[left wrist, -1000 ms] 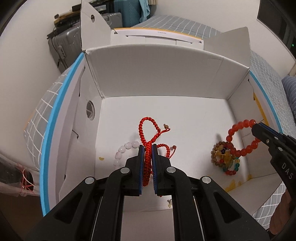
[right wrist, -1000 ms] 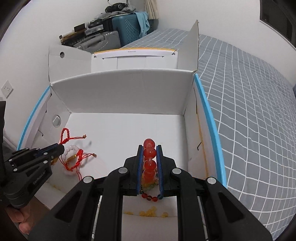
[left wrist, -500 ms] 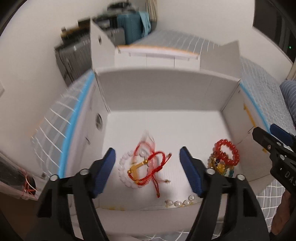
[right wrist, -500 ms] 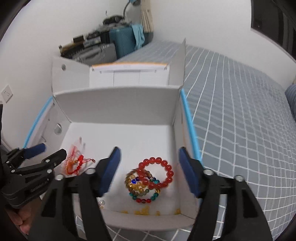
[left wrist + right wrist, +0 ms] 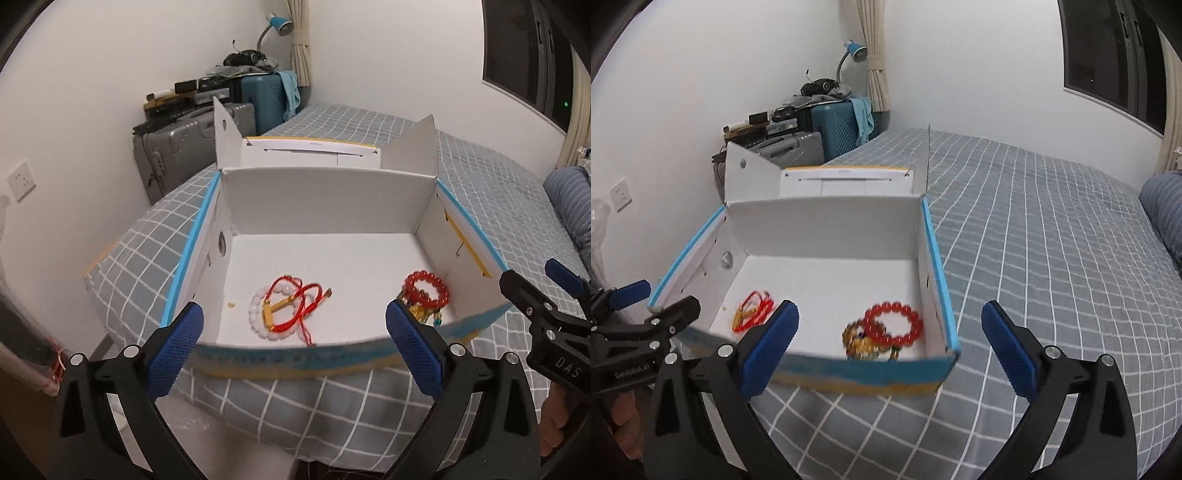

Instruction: Organize jewelry

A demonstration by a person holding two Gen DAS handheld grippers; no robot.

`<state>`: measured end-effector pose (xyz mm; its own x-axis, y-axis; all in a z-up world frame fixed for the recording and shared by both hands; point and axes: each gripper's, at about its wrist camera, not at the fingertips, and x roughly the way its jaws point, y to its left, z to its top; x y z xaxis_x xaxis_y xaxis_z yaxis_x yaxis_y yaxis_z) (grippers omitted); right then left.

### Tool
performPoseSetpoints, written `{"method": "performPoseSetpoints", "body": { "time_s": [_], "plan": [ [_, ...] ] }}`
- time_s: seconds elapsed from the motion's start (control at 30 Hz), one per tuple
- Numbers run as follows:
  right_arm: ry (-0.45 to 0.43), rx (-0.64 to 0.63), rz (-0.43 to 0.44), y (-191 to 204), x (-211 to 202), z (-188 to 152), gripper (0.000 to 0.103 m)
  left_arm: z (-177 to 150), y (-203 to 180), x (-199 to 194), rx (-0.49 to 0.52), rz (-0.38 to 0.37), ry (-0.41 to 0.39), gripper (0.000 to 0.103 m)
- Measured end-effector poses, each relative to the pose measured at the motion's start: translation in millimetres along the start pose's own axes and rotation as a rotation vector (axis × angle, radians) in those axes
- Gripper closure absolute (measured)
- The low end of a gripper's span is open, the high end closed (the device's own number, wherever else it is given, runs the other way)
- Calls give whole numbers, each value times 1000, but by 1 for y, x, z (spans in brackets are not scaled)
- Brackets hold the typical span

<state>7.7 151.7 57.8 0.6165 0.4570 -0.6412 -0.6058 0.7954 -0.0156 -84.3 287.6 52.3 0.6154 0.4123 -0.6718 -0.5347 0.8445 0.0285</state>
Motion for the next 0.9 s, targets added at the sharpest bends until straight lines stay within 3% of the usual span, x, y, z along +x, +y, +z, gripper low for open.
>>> {"method": "performPoseSetpoints", "body": {
  "time_s": [0.2, 0.4, 0.9],
  "plan": [
    [28, 2, 6, 3, 1, -23, 8, -16, 6, -2, -9, 31, -8, 6],
    [59, 16, -1, 6, 7, -35, 8, -28, 8, 4, -11, -1, 24, 6],
    [61, 23, -15, 9, 10, -30, 8, -28, 7, 6, -26, -6, 6, 6]
  ]
}}
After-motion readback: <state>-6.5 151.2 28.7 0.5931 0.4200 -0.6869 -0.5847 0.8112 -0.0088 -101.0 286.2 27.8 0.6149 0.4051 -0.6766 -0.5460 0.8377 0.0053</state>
